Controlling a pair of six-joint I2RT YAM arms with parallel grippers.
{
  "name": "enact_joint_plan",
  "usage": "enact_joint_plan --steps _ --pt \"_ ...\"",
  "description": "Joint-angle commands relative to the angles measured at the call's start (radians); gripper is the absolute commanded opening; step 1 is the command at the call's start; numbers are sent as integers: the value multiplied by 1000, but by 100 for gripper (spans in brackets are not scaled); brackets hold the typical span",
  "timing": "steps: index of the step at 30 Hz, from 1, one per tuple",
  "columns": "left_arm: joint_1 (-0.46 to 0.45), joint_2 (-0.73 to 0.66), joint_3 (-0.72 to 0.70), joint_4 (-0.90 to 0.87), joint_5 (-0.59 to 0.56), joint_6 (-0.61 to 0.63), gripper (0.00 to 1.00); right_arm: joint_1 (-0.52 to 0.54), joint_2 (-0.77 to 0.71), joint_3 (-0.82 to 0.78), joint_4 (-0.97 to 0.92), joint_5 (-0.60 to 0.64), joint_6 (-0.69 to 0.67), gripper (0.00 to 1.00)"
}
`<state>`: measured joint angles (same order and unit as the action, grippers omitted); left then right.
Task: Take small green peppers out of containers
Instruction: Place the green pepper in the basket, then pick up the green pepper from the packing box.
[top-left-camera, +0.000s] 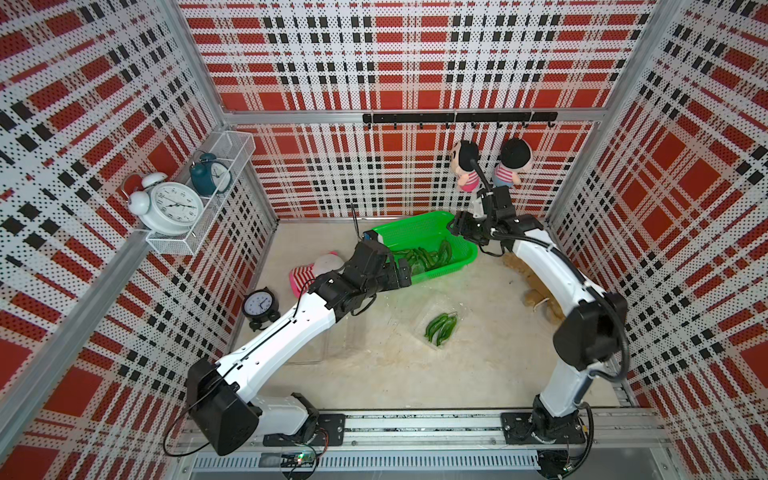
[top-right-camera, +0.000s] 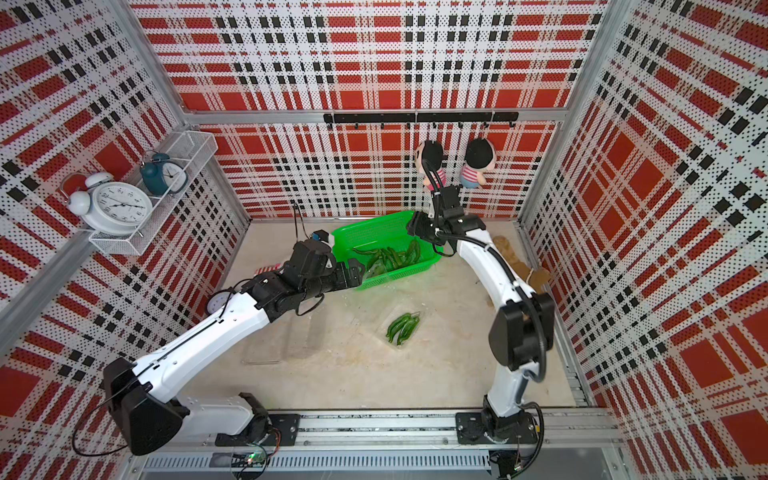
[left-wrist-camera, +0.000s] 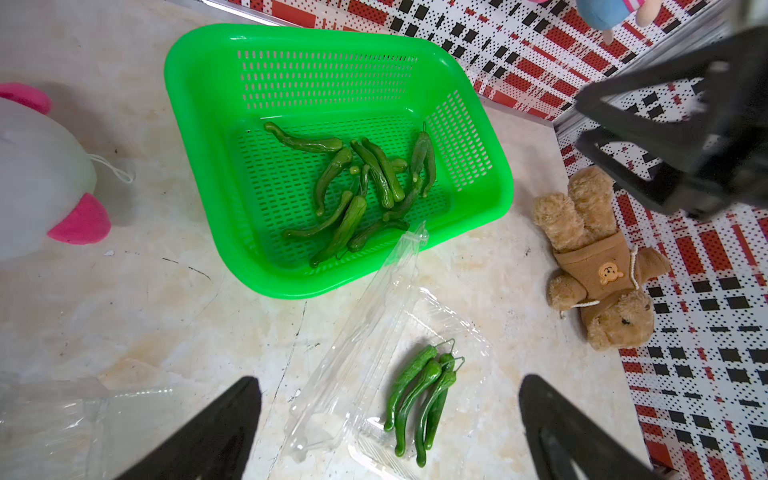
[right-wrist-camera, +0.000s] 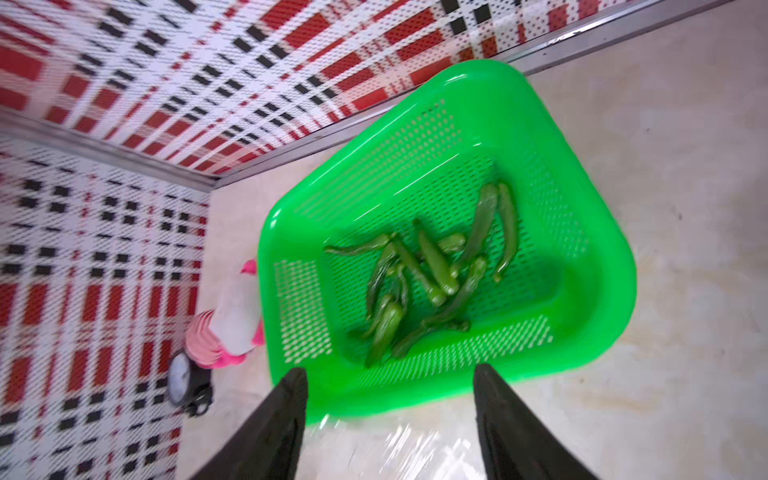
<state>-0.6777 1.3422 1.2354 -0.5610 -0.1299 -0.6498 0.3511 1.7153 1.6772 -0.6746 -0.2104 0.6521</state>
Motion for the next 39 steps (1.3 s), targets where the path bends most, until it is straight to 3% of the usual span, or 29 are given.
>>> enact_joint_plan --steps 1,5,11,39 --pt "-20 27 19 57 9 12 100 82 -91 -229 -87 -23 56 67" --pt "-37 42 18 76 10 3 100 131 -240 -542 44 -45 169 64" --pt "-60 70 40 78 8 -4 100 180 -283 -711 122 -52 231 59" --pt "-67 39 20 64 -16 -5 100 278 50 -496 4 13 175 54"
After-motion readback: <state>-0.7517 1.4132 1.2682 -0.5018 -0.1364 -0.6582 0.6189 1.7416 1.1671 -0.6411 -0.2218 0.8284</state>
